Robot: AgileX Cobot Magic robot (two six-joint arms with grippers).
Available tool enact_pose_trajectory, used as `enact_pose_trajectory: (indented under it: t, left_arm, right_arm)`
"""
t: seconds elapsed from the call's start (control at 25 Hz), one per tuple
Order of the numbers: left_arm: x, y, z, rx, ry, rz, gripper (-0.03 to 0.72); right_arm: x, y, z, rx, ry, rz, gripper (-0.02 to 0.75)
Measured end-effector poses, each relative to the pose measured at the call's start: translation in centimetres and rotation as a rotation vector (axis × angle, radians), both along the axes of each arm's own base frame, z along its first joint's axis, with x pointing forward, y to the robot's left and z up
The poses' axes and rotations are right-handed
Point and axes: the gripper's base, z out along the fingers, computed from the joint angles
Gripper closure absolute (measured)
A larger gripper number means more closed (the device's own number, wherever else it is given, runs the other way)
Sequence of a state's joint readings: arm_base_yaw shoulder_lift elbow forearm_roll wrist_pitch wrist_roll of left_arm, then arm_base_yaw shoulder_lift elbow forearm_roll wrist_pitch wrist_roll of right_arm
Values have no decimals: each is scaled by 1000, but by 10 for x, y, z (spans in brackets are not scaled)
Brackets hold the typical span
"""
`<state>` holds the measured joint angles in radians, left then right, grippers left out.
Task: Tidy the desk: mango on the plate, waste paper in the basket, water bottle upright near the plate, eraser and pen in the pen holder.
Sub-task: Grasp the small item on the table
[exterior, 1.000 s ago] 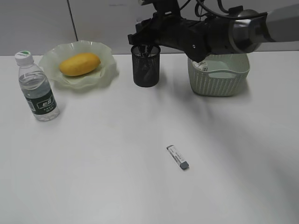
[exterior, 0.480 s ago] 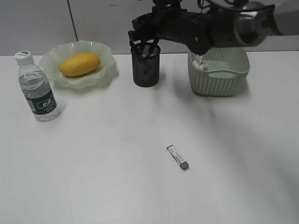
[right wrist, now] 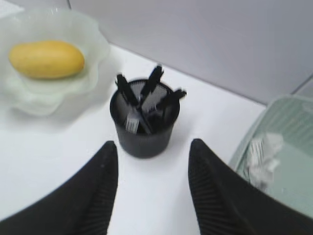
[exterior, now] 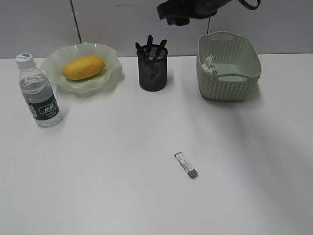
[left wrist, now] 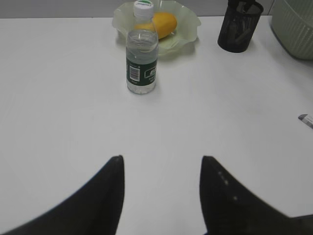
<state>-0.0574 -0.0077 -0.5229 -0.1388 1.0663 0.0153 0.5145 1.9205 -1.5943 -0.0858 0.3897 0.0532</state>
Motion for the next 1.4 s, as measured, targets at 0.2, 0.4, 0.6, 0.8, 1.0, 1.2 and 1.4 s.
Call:
enact_pose_trajectory:
  t: [0.2, 0.4, 0.6, 0.8, 1.0, 1.2, 1.4]
  left_arm:
    - [0, 0, 0, 0, 0, 0, 306]
    - [0, 0, 0, 0, 0, 0, 306]
    - [0, 0, 0, 0, 0, 0, 306]
    - [0, 0, 0, 0, 0, 0, 306]
    - [0, 0, 0, 0, 0, 0, 306]
    - [0, 0, 0, 0, 0, 0, 306]
    - [0, 0, 0, 0, 0, 0, 306]
  right_arm:
    - [-31, -19, 18, -114, 211, -29, 353]
    - [-63, -38, 38, -213, 380, -42, 353]
    - [-86, -52, 52, -298, 480, -20, 353]
    - [-99, -67, 69, -283, 455, -11, 353]
    - [-109, -121, 67, -264, 494, -135, 353]
    - [-142, -182, 51, -245, 565, -301, 353]
    - [-195, -207, 34, -212, 551, -375, 353]
